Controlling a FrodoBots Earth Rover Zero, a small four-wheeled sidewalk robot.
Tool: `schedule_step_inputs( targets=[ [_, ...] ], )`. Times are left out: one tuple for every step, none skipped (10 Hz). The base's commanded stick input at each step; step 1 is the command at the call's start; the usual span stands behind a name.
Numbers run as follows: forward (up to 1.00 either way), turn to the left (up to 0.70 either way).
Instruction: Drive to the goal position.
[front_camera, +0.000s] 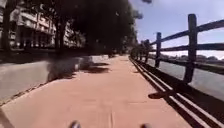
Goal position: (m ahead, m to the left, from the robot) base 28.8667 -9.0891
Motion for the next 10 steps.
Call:
schedule_step_inputs(
  targets=[
    [0.85, 0.00],
    [0.85, 0.00],
    [0.85, 0.00],
    [0.85, 0.00],
    [0.85, 0.00],
    [0.85, 0.00],
    [0.85, 0.00],
    [0.85, 0.00],
    [0.85, 0.00],
    [0.85, 0.00]
  ],
)
